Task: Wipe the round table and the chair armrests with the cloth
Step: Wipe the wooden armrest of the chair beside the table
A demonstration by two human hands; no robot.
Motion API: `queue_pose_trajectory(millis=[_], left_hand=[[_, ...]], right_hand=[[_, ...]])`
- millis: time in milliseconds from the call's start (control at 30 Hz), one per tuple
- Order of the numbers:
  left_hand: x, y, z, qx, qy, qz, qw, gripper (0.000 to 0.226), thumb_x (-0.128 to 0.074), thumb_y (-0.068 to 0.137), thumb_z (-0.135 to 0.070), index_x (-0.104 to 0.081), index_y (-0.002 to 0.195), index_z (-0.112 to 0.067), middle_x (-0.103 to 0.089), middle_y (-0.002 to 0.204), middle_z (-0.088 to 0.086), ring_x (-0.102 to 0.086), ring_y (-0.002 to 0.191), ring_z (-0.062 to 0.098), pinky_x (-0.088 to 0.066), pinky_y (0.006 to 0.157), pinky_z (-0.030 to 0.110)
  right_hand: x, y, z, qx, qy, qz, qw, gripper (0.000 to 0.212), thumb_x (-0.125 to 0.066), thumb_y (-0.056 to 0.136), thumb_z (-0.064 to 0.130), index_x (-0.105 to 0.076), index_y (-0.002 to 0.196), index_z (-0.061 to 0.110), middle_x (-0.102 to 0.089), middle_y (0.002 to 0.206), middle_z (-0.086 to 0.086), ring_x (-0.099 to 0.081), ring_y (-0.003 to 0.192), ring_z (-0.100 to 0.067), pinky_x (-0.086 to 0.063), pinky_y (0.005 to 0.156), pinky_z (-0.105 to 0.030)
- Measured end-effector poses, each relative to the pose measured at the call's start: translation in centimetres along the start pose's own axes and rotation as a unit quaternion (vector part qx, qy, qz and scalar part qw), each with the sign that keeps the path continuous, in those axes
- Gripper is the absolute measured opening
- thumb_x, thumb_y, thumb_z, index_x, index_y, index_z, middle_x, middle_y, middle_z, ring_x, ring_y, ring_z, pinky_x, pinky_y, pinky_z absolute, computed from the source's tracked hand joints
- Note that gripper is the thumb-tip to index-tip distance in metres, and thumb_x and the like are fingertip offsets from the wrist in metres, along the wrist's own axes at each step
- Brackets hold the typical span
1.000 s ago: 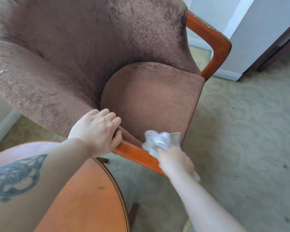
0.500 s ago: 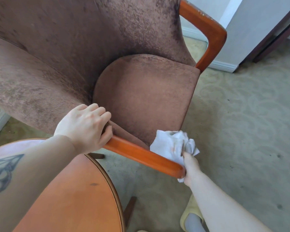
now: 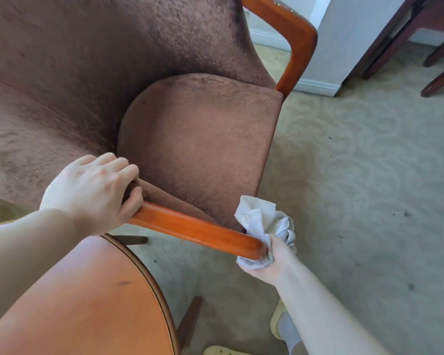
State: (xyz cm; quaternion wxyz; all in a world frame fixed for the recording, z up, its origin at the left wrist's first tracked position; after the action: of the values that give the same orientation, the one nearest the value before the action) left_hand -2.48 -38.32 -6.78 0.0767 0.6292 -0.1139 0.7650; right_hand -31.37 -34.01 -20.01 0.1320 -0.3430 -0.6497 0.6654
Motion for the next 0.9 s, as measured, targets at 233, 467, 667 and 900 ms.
queue_pose_trajectory(millis=[233, 467, 667, 900], left_hand=[[0.2, 0.0, 0.0, 0.001, 0.002, 0.008, 1.0, 0.04, -0.031, 0.086, -0.038, -0.058, 0.073, -0.012, -0.056, 0.069, 0.003, -0.055, 0.071, 0.029, -0.043, 0.065, 0.039], [0.1, -0.1, 0.2, 0.001, 0.006, 0.005, 1.0, 0.039, -0.03, 0.086, -0.038, -0.057, 0.072, -0.014, -0.054, 0.068, 0.001, -0.054, 0.069, 0.027, -0.043, 0.063, 0.037], [0.5, -0.2, 0.2, -0.006, 0.009, 0.021, 1.0, 0.04, -0.026, 0.09, -0.037, -0.055, 0.071, -0.016, -0.055, 0.071, 0.001, -0.054, 0.072, 0.026, -0.044, 0.066, 0.04], [0.5, -0.2, 0.6, -0.015, -0.026, 0.017, 0.999, 0.037, -0.028, 0.09, -0.031, -0.057, 0.073, -0.017, -0.06, 0.072, -0.002, -0.059, 0.074, 0.025, -0.044, 0.069, 0.039]], right_hand=[[0.2, 0.8, -0.4, -0.077, 0.098, -0.009, 0.992, 0.007, -0.045, 0.075, 0.012, -0.048, 0.07, 0.008, -0.051, 0.077, -0.008, -0.052, 0.072, -0.026, -0.045, 0.063, -0.024], [0.0, -1.4, -0.2, 0.175, -0.193, -0.11, 0.959, 0.023, -0.057, 0.087, 0.027, -0.056, 0.107, 0.013, -0.06, 0.09, -0.01, -0.059, 0.075, -0.027, -0.053, 0.064, -0.037], [-7.4, -6.8, -6.7, 0.448, -0.593, -0.303, 0.596, 0.04, -0.053, 0.083, 0.039, -0.052, 0.121, 0.028, -0.052, 0.12, -0.007, -0.041, 0.119, -0.031, -0.035, 0.097, -0.044], [-8.2, -5.0, -8.8, 0.693, -0.646, -0.111, 0.301, 0.064, -0.058, 0.071, 0.026, -0.041, 0.133, 0.029, -0.059, 0.112, -0.007, -0.051, 0.112, -0.03, -0.039, 0.105, -0.053]])
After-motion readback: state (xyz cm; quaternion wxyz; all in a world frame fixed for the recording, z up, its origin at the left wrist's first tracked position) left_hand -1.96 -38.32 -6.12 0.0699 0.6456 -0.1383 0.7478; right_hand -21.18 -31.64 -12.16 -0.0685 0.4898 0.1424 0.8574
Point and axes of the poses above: each hand's wrist, its own y-axis towards the middle knuckle, its own x-axis out of the back of the hand, z = x × y, the point moved 1 cm from there along y, towards the middle knuckle
